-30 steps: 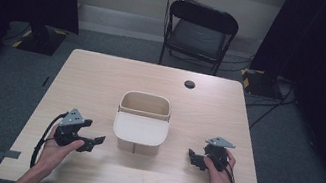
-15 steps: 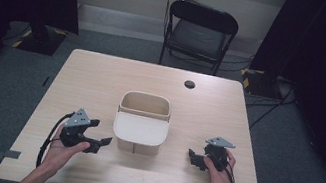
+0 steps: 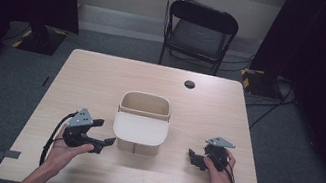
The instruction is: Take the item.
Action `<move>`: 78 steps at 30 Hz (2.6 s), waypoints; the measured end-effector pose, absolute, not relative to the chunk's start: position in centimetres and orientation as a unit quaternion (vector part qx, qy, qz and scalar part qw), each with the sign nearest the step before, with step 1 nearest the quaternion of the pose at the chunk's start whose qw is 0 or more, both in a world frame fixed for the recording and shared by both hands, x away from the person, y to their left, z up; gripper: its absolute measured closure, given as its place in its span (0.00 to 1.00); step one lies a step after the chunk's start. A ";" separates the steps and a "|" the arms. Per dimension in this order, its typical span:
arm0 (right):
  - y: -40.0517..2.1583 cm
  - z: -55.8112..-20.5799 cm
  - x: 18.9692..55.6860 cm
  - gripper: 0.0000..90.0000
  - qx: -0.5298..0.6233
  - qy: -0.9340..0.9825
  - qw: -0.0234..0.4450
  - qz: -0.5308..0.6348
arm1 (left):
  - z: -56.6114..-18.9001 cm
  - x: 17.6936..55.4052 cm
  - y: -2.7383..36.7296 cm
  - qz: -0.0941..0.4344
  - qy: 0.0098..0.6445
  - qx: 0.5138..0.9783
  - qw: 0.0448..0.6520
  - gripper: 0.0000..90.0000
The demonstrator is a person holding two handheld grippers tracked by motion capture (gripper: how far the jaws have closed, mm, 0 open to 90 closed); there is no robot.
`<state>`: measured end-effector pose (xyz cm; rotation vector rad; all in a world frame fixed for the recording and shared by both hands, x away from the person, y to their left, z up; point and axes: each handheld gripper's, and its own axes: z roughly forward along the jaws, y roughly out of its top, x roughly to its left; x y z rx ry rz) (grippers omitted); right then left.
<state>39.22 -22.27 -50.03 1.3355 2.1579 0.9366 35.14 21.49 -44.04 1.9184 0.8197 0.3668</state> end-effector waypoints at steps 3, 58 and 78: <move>-22.3 -50.0 39.2 0.16 0.481 0.779 0.217 0.338 | -43.8 35.2 21.4 0.152 0.330 0.791 0.493 0.21; -22.2 -50.0 39.3 0.16 0.483 0.779 0.216 0.337 | -43.6 35.9 19.0 0.148 0.305 0.809 0.481 0.18; -22.2 -50.0 39.3 0.16 0.483 0.779 0.216 0.337 | -42.9 35.8 19.3 0.155 0.290 0.796 0.509 0.19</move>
